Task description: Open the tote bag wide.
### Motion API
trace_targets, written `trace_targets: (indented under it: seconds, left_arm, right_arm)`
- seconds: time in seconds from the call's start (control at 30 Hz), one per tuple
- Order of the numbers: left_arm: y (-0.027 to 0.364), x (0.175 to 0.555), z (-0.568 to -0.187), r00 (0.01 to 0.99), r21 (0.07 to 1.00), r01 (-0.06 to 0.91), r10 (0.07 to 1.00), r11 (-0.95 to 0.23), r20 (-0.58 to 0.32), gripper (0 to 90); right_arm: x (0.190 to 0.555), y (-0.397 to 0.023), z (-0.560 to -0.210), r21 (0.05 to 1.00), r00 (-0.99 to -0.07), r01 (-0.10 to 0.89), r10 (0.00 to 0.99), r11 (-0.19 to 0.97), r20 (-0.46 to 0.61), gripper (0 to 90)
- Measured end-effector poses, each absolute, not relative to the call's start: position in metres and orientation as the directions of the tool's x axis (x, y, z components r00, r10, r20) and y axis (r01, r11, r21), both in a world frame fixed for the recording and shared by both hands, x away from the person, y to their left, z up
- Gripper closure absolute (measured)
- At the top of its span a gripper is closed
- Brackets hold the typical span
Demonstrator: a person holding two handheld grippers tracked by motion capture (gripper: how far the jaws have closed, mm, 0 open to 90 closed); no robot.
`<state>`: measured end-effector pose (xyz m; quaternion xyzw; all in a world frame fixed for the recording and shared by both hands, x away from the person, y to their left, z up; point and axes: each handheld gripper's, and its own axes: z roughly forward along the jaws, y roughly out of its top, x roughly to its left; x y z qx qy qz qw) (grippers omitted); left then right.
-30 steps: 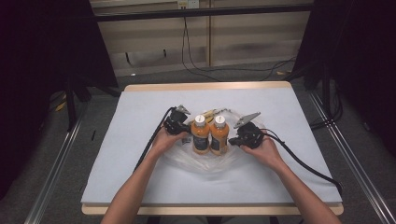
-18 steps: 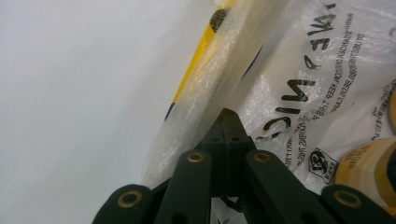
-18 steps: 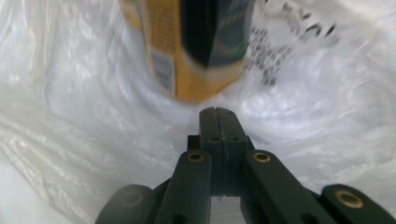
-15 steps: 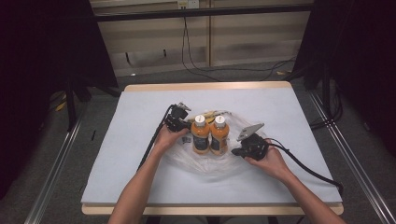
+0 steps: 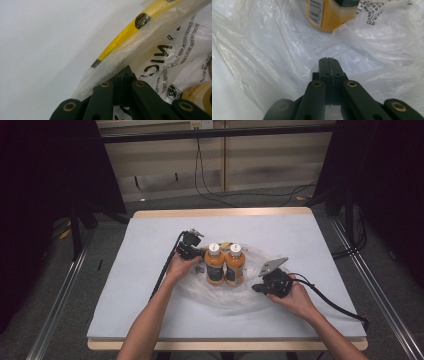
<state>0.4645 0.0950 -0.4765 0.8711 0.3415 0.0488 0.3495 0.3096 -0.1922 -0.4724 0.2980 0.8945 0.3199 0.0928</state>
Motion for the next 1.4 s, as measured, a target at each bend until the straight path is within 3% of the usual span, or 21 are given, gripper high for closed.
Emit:
trace_targets:
  seconds: [0.13,0.17,0.57,0.77,0.9,1.0,1.07,1.23,1.4]
  left_arm:
    - [0.094,0.457,-0.472,0.780,0.666,0.530,0.609,-0.524,-0.142,90.0]
    - [0.097,0.457,-0.467,0.812,0.647,0.490,0.576,-0.584,-0.096,90.0]
    - [0.120,0.417,-0.436,0.840,0.780,0.403,0.532,-0.479,-0.108,90.0]
    - [0.138,0.398,-0.427,0.856,0.816,0.365,0.507,-0.449,-0.104,87.3]
    - [0.149,0.382,-0.420,0.862,0.838,0.336,0.500,-0.431,-0.088,73.5]
    - [0.156,0.369,-0.416,0.869,0.850,0.301,0.491,-0.432,-0.058,62.4]
    - [0.162,0.362,-0.416,0.864,0.861,0.306,0.498,-0.406,-0.071,50.2]
    - [0.176,0.342,-0.417,0.864,0.872,0.289,0.499,-0.394,-0.061,34.2]
    - [0.191,0.331,-0.421,0.837,0.856,0.315,0.545,-0.410,-0.047,19.9]
  right_arm:
    - [0.312,-0.192,-0.473,0.640,-0.787,0.486,0.616,0.595,0.026,90.0]
    - [0.313,-0.192,-0.472,0.654,-0.786,0.481,0.618,0.583,0.027,90.0]
    - [0.306,-0.209,-0.447,0.779,-0.743,0.445,0.668,0.442,0.046,90.0]
    - [0.298,-0.216,-0.438,0.828,-0.722,0.422,0.690,0.370,0.060,82.5]
    - [0.288,-0.220,-0.431,0.847,-0.711,0.413,0.699,0.335,0.070,71.4]
    - [0.278,-0.223,-0.427,0.863,-0.712,0.384,0.700,0.329,0.049,69.6]
    - [0.273,-0.225,-0.424,0.869,-0.710,0.372,0.703,0.327,0.039,59.6]
    - [0.261,-0.236,-0.422,0.873,-0.679,0.393,0.731,0.289,0.064,38.2]
    - [0.251,-0.250,-0.422,0.871,-0.649,0.418,0.756,0.258,0.087,28.3]
